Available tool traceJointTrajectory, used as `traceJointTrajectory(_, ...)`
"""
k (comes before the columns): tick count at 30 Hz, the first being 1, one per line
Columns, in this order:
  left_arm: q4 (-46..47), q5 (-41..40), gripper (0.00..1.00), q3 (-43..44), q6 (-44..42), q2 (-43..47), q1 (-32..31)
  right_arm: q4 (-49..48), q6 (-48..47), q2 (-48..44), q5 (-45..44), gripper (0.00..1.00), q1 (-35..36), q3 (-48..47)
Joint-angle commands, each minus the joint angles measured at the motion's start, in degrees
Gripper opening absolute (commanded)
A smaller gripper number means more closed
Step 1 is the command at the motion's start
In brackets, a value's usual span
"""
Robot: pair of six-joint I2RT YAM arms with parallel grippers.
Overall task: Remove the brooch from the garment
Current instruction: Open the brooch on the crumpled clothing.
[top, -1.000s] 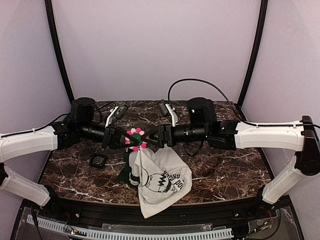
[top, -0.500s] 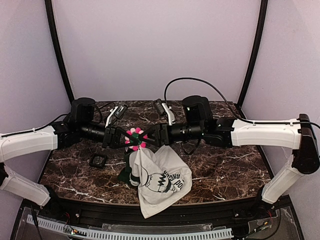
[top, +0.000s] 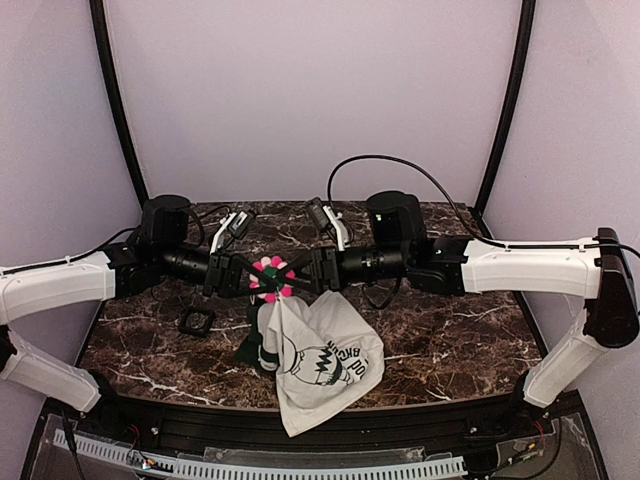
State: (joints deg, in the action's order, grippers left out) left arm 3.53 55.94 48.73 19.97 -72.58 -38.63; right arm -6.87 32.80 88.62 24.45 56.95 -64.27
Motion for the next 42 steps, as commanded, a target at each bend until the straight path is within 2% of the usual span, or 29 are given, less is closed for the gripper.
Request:
traceJointTrajectory(1, 3.2, 1.1, 0.01, 1.3, 0.4, -0.3, -0.7, -3.2, -0.9, 1.9, 2.1, 0.69, 0.4, -0.7)
traceJointTrajectory(10, 3.5, 1.3, 0.01, 1.3, 0.6, -0.8, -0.7, -4.4, -1.1, 2.7, 4.5, 0.69, 0.6, -1.2)
traceJointTrajectory(24, 3.6, 1.2, 0.01, 1.2, 0.7, -0.4, -0.7, -2.7, -1.0, 2.4, 2.3, 0.69, 0.6, -1.9)
traceJointTrajectory(29, 2.6, -0.3, 0.01, 1.4, -0.1, 0.5, -0.6, -5.9, -1.6, -3.2, 1.2, 0.79, 0.6, 1.6)
traceJointTrajectory(32, 2.0, -0.5, 0.01, 1.6, -0.4, 0.7, -0.5, -7.3, -1.5, -5.5, 1.3, 0.82, 0.5, 5.1)
traceJointTrajectory(38, 4.0, 0.9, 0.01, 1.3, 0.7, 0.8, -0.4, -10.4, 1.0, -4.9, 4.3, 0.8, 0.6, 8.6)
traceJointTrajectory(42, 4.5, 1.4, 0.01, 1.1, 1.2, 0.7, -0.3, -10.8, 1.4, -3.4, 5.2, 0.72, 0.6, 8.3)
